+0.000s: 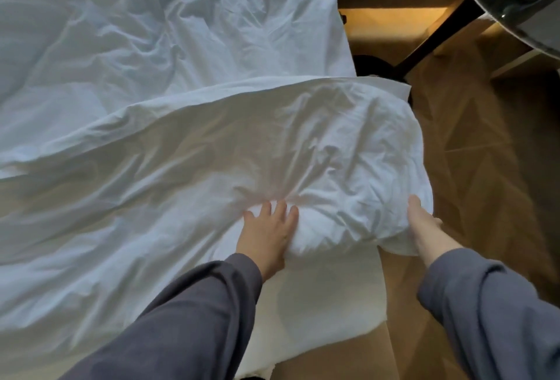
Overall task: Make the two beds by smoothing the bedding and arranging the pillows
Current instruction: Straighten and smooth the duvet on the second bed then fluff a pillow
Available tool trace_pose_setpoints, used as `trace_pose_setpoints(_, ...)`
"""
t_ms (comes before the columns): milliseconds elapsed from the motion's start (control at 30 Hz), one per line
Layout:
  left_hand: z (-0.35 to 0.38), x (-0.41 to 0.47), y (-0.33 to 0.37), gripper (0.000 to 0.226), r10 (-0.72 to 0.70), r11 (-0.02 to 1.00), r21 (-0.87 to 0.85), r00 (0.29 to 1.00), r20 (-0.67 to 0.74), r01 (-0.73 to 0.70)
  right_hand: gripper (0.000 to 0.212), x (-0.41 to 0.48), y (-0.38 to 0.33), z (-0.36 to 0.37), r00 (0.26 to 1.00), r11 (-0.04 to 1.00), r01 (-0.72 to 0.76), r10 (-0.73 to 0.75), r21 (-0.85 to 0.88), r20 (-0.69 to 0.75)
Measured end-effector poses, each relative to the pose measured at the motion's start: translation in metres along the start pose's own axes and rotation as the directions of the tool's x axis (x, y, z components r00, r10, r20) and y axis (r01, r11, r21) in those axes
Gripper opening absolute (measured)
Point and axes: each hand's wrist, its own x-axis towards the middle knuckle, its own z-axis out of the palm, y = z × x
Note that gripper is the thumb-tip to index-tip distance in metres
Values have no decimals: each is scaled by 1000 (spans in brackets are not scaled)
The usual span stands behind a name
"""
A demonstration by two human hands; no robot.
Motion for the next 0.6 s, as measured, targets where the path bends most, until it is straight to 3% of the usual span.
trace_pose_setpoints(33, -1, 0, 0, 62, -10, 1000, 20, 999, -31, 10, 87, 5, 10, 4, 993, 989, -69, 56, 127, 102)
trace_pose_setpoints(100, -5, 0, -4, 39, -11, 1000, -12, 997, -80, 10, 54, 3, 19, 8, 974, 946, -138, 75, 293, 215)
trace_pose_setpoints(133, -9, 0, -8, 33, 4, 999, -44, 996, -86, -8, 43, 1, 18, 5, 984, 938, -111, 57, 329, 170)
trace_pose_setpoints(200, -24, -2, -16, 20, 57, 994, -93, 996, -66, -63, 44, 0, 6, -14, 999, 942, 37, -25, 334, -42)
trace_pose_setpoints(267, -47, -5, -25, 12, 135, 976, -179, 990, 50, -124, 46, 2, -11, -43, 966, 938, 188, -123, 292, -228)
trace_pose_setpoints(367, -75, -7, -29, 12, 233, 937, -312, 945, 229, -156, 34, 0, -24, -69, 916, 875, 347, -239, 338, -321)
trace_pose_setpoints(400, -76, -9, -28, 17, 248, 940, -299, 930, 271, -164, 29, -6, -20, -67, 932, 869, 316, -208, 380, -298)
trace_pose_setpoints(433, -69, -11, -27, 29, 245, 948, -279, 914, 322, -156, 34, -9, -15, -62, 954, 872, 247, -142, 422, -264)
trace_pose_setpoints(500, -41, -21, -30, 62, 212, 966, -223, 889, 406, -129, 72, -22, 7, -41, 994, 859, -90, 109, 504, -7)
trace_pose_setpoints(600, 5, -44, -40, 88, 165, 986, -2, 960, 227, -169, 82, -62, 36, 6, 874, 838, -357, 144, 412, 465)
